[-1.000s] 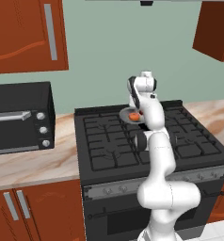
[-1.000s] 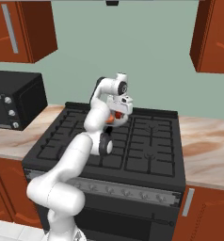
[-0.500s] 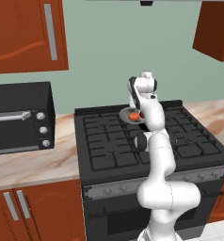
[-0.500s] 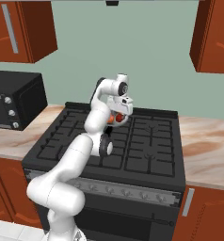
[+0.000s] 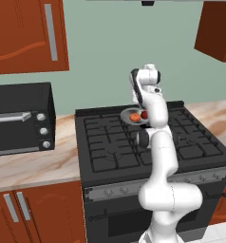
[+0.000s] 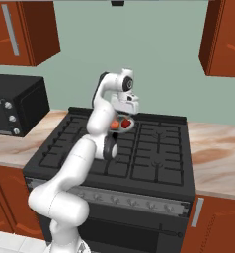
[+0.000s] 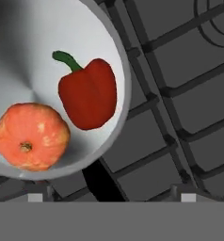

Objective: Put the bell pepper and squash in the pan. Then turn on the rear center burner and set the heat to medium.

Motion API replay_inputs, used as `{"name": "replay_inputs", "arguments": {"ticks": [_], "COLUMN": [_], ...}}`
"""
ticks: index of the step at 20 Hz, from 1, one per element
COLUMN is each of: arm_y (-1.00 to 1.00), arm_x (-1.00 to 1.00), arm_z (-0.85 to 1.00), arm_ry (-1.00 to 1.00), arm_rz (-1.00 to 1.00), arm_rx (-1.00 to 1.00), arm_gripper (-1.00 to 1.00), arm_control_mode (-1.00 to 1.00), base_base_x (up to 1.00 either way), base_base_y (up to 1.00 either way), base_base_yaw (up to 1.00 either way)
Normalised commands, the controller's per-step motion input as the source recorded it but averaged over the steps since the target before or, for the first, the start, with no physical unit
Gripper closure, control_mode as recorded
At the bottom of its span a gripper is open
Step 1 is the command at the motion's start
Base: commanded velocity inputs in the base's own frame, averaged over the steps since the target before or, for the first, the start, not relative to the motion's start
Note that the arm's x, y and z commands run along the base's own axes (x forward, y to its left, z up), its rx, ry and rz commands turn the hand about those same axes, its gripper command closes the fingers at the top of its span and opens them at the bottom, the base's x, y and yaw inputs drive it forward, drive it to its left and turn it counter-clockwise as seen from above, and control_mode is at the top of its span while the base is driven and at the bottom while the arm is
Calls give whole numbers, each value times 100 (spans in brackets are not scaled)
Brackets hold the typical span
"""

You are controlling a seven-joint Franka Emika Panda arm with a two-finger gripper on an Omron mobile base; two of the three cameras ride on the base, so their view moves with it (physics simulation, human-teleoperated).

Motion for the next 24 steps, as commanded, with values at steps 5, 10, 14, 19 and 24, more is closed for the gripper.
{"name": "replay_inputs", "arguments": {"ticks": [5,10,14,19,24], "arm_y": [0,7,14,6,8], "arm_x": [-47,-74,-100,-100,-100], "arm_z": [91,36,22,35,21], "arm_ry": [68,86,38,-57,-68], "arm_rz": [1,0,1,3,3], "arm_rx": [8,20,11,-2,0], "arm_gripper": [-100,-100,-100,-100,-100], "arm_control_mode": [-100,-100,-100,-100,-100], "base_base_x": [0,0,0,0,0], "base_base_y": [0,0,0,0,0], "base_base_yaw": [0,0,0,0,0]}}
